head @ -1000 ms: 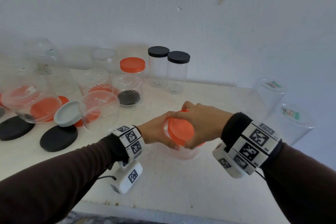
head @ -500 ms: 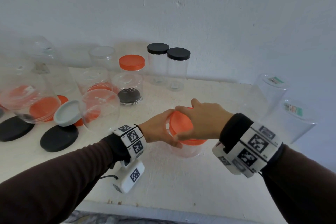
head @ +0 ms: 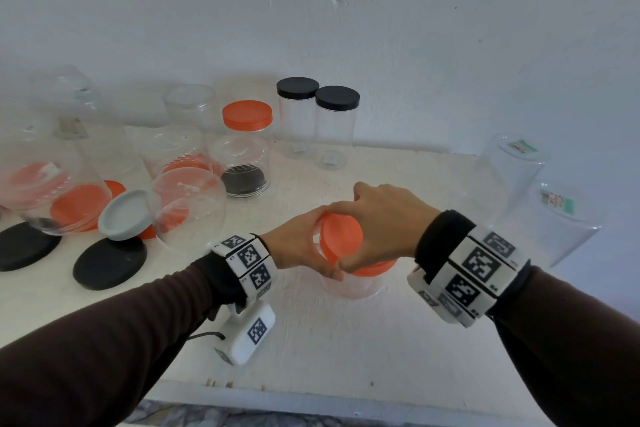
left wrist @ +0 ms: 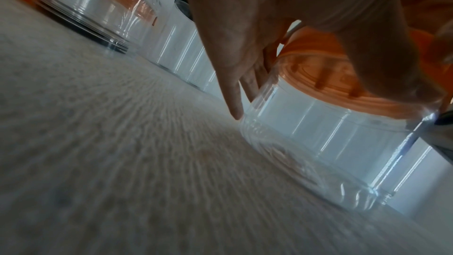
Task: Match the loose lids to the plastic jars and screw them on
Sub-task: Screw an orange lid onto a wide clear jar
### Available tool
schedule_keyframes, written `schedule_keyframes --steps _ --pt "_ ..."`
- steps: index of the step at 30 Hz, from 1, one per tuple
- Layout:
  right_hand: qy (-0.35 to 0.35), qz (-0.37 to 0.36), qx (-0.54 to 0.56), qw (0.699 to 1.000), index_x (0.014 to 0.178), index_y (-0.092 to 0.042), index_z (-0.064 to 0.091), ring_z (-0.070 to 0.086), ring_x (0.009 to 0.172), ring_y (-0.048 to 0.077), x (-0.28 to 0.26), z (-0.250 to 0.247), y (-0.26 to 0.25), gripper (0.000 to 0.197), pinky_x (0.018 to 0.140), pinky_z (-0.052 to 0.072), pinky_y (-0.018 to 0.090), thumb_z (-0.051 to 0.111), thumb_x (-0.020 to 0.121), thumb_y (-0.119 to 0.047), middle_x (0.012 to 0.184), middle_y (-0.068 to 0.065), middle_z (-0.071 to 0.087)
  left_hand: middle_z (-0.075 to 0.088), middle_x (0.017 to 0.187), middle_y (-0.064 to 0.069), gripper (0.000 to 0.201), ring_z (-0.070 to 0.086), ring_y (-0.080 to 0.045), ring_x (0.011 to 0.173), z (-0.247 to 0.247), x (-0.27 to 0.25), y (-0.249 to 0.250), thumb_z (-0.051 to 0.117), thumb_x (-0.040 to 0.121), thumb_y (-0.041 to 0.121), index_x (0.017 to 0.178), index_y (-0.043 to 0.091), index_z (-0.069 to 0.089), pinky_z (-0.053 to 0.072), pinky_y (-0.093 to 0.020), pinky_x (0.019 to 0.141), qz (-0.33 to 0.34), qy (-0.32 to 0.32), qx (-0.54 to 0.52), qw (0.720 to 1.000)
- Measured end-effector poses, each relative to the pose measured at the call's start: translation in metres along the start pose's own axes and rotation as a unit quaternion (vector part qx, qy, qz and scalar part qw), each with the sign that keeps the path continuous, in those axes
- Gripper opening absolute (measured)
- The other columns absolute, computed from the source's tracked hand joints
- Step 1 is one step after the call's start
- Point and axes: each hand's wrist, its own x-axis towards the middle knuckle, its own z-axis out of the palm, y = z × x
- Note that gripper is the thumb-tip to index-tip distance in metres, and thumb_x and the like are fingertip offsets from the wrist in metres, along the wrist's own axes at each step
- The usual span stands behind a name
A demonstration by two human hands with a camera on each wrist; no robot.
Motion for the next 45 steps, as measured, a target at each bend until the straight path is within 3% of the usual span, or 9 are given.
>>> schedule_keyframes --steps 3,5,7,10,18,30,35,39,45 --pt "-0.007 -0.001 0.002 1.000 0.139 -0.041 0.030 0.048 0.087 0.017 -0.001 0.001 0.003 0.082 0.072 0.040 0.025 0.059 0.069 -0.070 0.118 -0.001 0.045 0.050 0.127 0.013 0.100 0.046 -0.004 0.120 0.000 -0.001 0.000 0.090 0.049 0.019 0.131 0.028 0.035 0.036 -0.021 0.101 0.001 -0.003 -0.004 1.000" --pt "-0.059 -0.026 0.042 0.997 0.141 -0.046 0.022 0.048 0.107 0.019 -0.002 -0.002 0.010 0.088 0.087 0.044 0.030 0.066 0.068 -0.065 0.136 -0.003 0.036 0.049 0.124 0.016 0.094 0.046 -0.002 0.117 -0.001 -0.001 0.000 0.089 0.053 0.015 0.129 0.027 0.036 0.036 -0.020 0.098 -0.003 -0.006 -0.001 1.000" --pt "-0.094 -0.051 0.071 0.992 0.141 -0.047 0.018 0.040 0.122 0.019 -0.002 -0.004 0.014 0.093 0.098 0.041 0.034 0.073 0.067 -0.056 0.145 -0.007 0.025 0.050 0.122 0.017 0.096 0.047 -0.002 0.116 -0.001 -0.002 0.000 0.090 0.047 0.025 0.128 0.027 0.038 0.037 -0.019 0.096 -0.008 -0.014 0.002 1.000" --pt "-0.049 -0.063 0.053 0.995 0.139 -0.048 0.024 0.046 0.111 0.018 -0.002 0.000 0.013 0.090 0.089 0.044 0.030 0.073 0.064 -0.059 0.137 -0.009 0.033 0.052 0.119 0.018 0.096 0.048 0.002 0.113 -0.001 -0.004 0.002 0.085 0.039 0.039 0.122 0.032 0.039 0.040 -0.019 0.094 -0.014 -0.013 0.005 1.000" --pt "0.011 -0.035 0.025 0.999 0.140 -0.042 0.027 0.048 0.090 0.016 -0.003 0.009 0.009 0.089 0.074 0.038 0.023 0.064 0.064 -0.069 0.127 -0.003 0.043 0.052 0.122 0.015 0.095 0.047 -0.002 0.117 0.000 -0.006 0.004 0.087 0.042 0.027 0.123 0.032 0.039 0.044 -0.025 0.097 -0.018 -0.012 -0.023 0.999" --pt "0.027 0.027 0.026 0.999 0.138 -0.032 0.032 0.048 0.090 0.020 -0.008 0.014 -0.004 0.087 0.074 0.042 0.027 0.060 0.065 -0.072 0.119 0.002 0.045 0.050 0.120 0.016 0.088 0.048 0.001 0.112 0.000 -0.007 0.005 0.086 0.057 0.004 0.127 0.027 0.037 0.044 -0.012 0.086 -0.020 -0.003 0.001 1.000" --pt "0.009 0.016 0.037 0.999 0.139 -0.036 0.028 0.044 0.088 0.017 -0.009 0.013 -0.001 0.087 0.075 0.041 0.027 0.057 0.067 -0.075 0.123 0.001 0.041 0.050 0.122 0.016 0.090 0.047 -0.003 0.116 -0.003 -0.008 0.006 0.087 0.056 0.012 0.129 0.028 0.037 0.042 -0.017 0.090 -0.027 -0.017 -0.003 0.999" --pt "-0.069 -0.057 0.091 0.992 0.138 -0.053 0.019 0.035 0.122 0.018 -0.009 0.005 0.015 0.088 0.099 0.040 0.037 0.070 0.067 -0.060 0.145 -0.007 0.022 0.052 0.124 0.012 0.102 0.049 -0.006 0.117 0.000 -0.008 0.008 0.085 0.038 0.041 0.129 0.027 0.040 0.043 -0.029 0.099 -0.022 -0.006 0.016 1.000" --pt "-0.016 -0.067 0.033 0.997 0.136 -0.049 0.028 0.043 0.105 0.018 -0.004 0.009 0.013 0.085 0.083 0.043 0.028 0.068 0.063 -0.066 0.128 -0.004 0.037 0.052 0.118 0.012 0.096 0.050 -0.008 0.113 0.001 -0.010 0.011 0.086 0.039 0.034 0.124 0.024 0.042 0.042 -0.022 0.095 -0.021 -0.004 0.029 0.999"
